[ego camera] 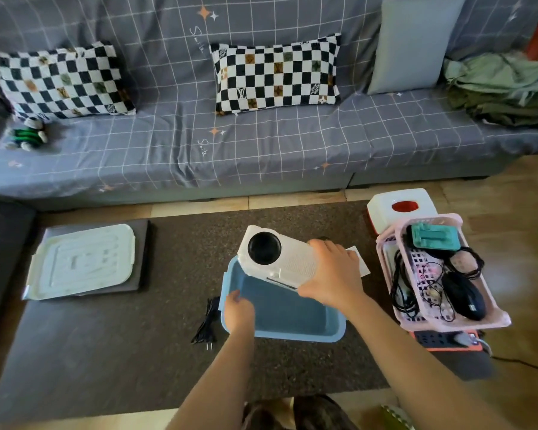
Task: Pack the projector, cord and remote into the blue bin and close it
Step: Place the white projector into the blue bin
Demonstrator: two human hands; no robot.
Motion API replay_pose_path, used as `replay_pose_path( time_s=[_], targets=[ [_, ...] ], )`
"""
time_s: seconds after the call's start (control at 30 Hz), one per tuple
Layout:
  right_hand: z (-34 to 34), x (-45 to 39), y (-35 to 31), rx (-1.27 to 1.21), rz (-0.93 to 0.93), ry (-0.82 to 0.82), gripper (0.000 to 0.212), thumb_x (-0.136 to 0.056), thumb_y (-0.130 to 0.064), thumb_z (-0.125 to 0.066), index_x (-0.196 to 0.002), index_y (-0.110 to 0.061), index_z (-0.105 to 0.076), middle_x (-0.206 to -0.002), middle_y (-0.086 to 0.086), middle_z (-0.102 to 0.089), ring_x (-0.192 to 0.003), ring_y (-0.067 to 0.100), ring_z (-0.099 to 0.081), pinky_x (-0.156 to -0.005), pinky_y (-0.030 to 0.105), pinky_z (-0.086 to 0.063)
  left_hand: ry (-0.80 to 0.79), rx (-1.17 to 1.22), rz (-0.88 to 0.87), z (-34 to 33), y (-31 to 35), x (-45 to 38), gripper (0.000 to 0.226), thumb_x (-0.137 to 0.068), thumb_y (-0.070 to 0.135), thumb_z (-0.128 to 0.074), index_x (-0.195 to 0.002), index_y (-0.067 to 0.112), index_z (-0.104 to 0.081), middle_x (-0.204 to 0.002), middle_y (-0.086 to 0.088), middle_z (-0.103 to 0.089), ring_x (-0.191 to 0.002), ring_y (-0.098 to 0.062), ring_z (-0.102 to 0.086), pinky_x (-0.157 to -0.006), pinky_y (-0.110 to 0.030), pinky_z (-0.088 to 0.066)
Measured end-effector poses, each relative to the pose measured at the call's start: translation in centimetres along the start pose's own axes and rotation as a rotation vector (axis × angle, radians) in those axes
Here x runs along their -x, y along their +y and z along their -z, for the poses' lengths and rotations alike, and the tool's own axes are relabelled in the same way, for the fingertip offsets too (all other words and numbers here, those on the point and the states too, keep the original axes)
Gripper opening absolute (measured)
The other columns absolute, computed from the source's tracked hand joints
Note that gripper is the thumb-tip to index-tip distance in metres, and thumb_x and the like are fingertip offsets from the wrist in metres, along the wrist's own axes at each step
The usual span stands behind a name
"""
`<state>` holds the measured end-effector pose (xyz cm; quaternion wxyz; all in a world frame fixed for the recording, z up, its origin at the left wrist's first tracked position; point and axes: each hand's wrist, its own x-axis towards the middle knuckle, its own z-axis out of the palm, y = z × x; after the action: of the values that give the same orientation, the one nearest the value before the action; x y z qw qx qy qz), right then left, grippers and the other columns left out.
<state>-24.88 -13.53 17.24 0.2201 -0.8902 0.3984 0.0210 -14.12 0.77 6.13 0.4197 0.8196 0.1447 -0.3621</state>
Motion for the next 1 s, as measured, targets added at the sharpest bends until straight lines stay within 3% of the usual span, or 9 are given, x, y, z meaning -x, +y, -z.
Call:
replay_pose_path(
  time_s=[0.13,0.23,0.37,0.53,0.63,0.7,0.77,0.83,1.0],
  targets=[
    [-2.7,0.0,-1.1,0.099,0.049,-0.081,0.084,-0.049,-0.049,-0.078,-0.123,-0.027,-0.044,-0.119,-0.005,-0.057,-0.109,0.018,-0.052,-0.094,0.038,-0.037,-0.004,0.420,0.094,2.9,1.7,-1.1,0.035,-0.096,0.010,-0.037,-0.126,0.009,-0.055,-0.121,-0.018,-0.060,-0.105,-0.034,-0.062,-0.093,-0.043,-0.050],
    [-5.0,0.1,-1.1,0.135,0.061,-0.154,0.084,-0.051,-0.049,-0.079,-0.124,-0.027,-0.043,-0.125,-0.004,-0.055,-0.116,0.019,-0.049,-0.102,0.039,-0.034,-0.033,0.475,0.098,3.6,2.6,-1.3,0.031,-0.093,0.024,-0.044,-0.116,0.015,-0.062,-0.109,-0.008,-0.064,-0.093,-0.023,-0.062,-0.085,-0.037,-0.051],
    [-7.7,-0.3,-0.8,0.123,0.072,-0.239,0.083,-0.055,-0.041,-0.080,-0.127,-0.028,-0.042,-0.130,-0.003,-0.053,-0.123,0.020,-0.044,-0.112,0.041,-0.023,-0.100,0.037,-0.132,3.7,1.7,-1.1,0.036,-0.094,0.038,-0.039,-0.118,0.024,-0.060,-0.106,0.003,-0.065,-0.096,-0.016,-0.058,-0.082,-0.033,-0.042],
    [-11.2,-0.4,0.3,0.103,0.050,-0.344,0.086,-0.056,-0.035,-0.080,-0.132,-0.029,-0.039,-0.135,-0.004,-0.049,-0.128,0.020,-0.039,-0.117,0.043,-0.011,-0.125,-0.555,-0.289,4.1,0.1,-2.4,0.045,-0.093,0.038,-0.042,-0.133,0.017,-0.046,-0.124,-0.006,-0.060,-0.107,-0.026,-0.058,-0.090,-0.040,-0.048],
    [-13.1,-0.2,1.1,0.097,0.013,-0.378,0.086,-0.055,-0.034,-0.080,-0.131,-0.030,-0.039,-0.134,-0.005,-0.049,-0.128,0.020,-0.040,-0.117,0.043,-0.009,-0.158,-0.803,-0.386,3.7,-0.4,-2.6,0.049,-0.096,0.034,-0.039,-0.138,0.011,-0.036,-0.119,-0.010,-0.063,-0.100,-0.029,-0.061,-0.075,-0.037,-0.047],
    [-14.0,0.0,1.4,0.122,0.008,-0.387,0.086,-0.055,-0.035,-0.079,-0.131,-0.030,-0.038,-0.133,-0.006,-0.050,-0.127,0.019,-0.040,-0.118,0.044,-0.008,-0.209,-0.866,-0.365,3.4,-0.7,-2.4,0.061,-0.096,0.035,-0.040,-0.148,0.010,-0.019,-0.123,-0.010,-0.062,-0.102,-0.029,-0.063,-0.073,-0.035,-0.047],
    [-14.7,0.2,1.5,0.145,0.011,-0.396,0.086,-0.055,-0.036,-0.078,-0.131,-0.030,-0.038,-0.132,-0.007,-0.050,-0.127,0.019,-0.040,-0.118,0.044,-0.006,-0.264,-0.850,-0.305,3.2,-0.9,-2.3,0.073,-0.096,0.036,-0.045,-0.151,0.010,-0.005,-0.136,-0.011,-0.053,-0.114,-0.028,-0.059,-0.086,-0.035,-0.049],
    [-15.3,0.3,1.7,0.148,0.006,-0.414,0.085,-0.057,-0.036,-0.078,-0.132,-0.030,-0.037,-0.133,-0.006,-0.048,-0.128,0.019,-0.039,-0.118,0.044,-0.004,-0.285,-0.850,-0.272,2.9,-1.0,-2.3,0.075,-0.096,0.032,-0.047,-0.151,0.011,0.000,-0.143,-0.012,-0.045,-0.121,-0.028,-0.054,-0.095,-0.038,-0.047],
    [-15.7,0.4,1.8,0.169,-0.003,-0.452,0.086,-0.060,-0.035,-0.077,-0.134,-0.029,-0.033,-0.137,-0.006,-0.044,-0.129,0.019,-0.036,-0.117,0.044,-0.002,-0.261,-0.900,-0.286,2.4,-1.0,-2.0,0.072,-0.096,0.023,-0.048,-0.151,0.012,-0.002,-0.138,-0.013,-0.047,-0.121,-0.027,-0.052,-0.093,-0.037,-0.047]
  ],
)
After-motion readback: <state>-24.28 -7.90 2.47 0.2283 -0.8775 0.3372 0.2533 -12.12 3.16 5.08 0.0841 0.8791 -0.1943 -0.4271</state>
